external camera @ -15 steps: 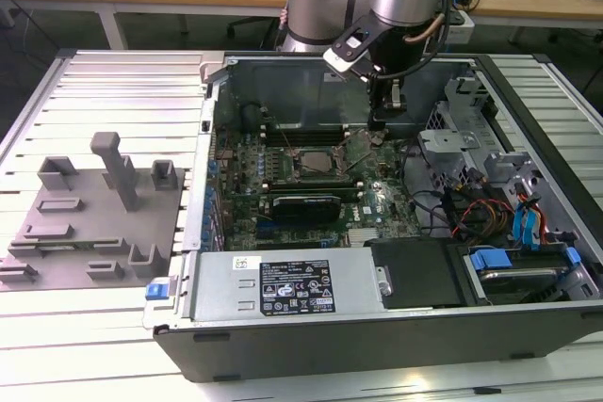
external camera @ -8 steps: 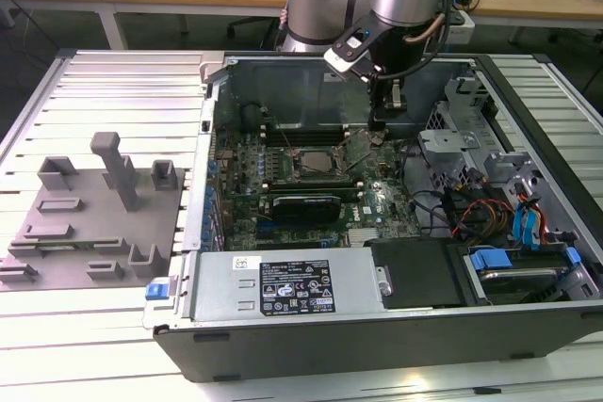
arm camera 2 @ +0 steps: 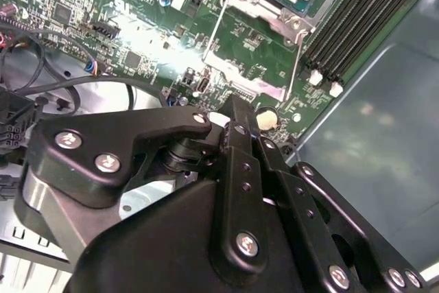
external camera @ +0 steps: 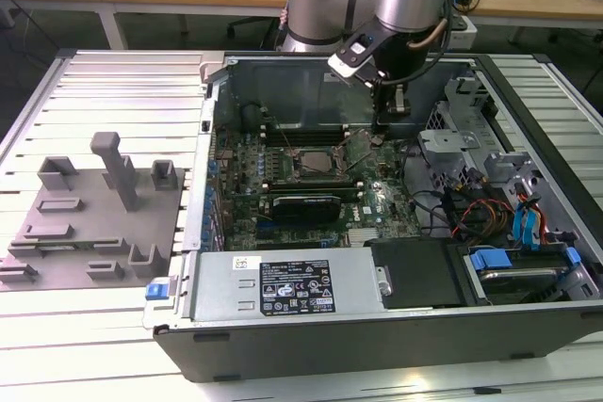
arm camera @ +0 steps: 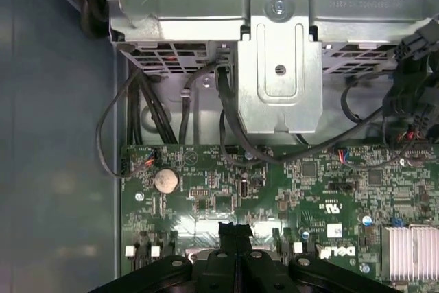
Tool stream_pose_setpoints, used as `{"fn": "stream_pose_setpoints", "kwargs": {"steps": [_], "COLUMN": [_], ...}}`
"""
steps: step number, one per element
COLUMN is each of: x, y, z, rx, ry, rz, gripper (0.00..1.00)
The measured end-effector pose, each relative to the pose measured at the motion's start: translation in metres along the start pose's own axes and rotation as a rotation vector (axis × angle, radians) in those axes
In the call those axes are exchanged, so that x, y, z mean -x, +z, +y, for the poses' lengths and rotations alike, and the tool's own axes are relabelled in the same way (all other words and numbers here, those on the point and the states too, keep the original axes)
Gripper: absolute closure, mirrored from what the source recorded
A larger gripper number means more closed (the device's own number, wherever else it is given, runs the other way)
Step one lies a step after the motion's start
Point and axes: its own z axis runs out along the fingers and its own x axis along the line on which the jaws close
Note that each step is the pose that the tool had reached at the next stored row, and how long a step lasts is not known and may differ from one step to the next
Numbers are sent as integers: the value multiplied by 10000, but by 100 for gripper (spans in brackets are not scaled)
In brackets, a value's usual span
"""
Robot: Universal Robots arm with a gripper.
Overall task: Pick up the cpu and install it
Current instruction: 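Close the cpu cover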
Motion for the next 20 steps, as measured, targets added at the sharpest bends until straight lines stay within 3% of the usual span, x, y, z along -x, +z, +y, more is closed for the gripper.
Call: {"fn": "stream_pose_setpoints", "kwargs": {"steps": [6,9,20], "x": [-2,-6,-59], "y": [122,220,292], "z": [38,48,53], "rx": [-5,-64,-141], "ry": [0,-2,-3], "rz": [-11,-24,-26], "gripper": [89,89,89]}}
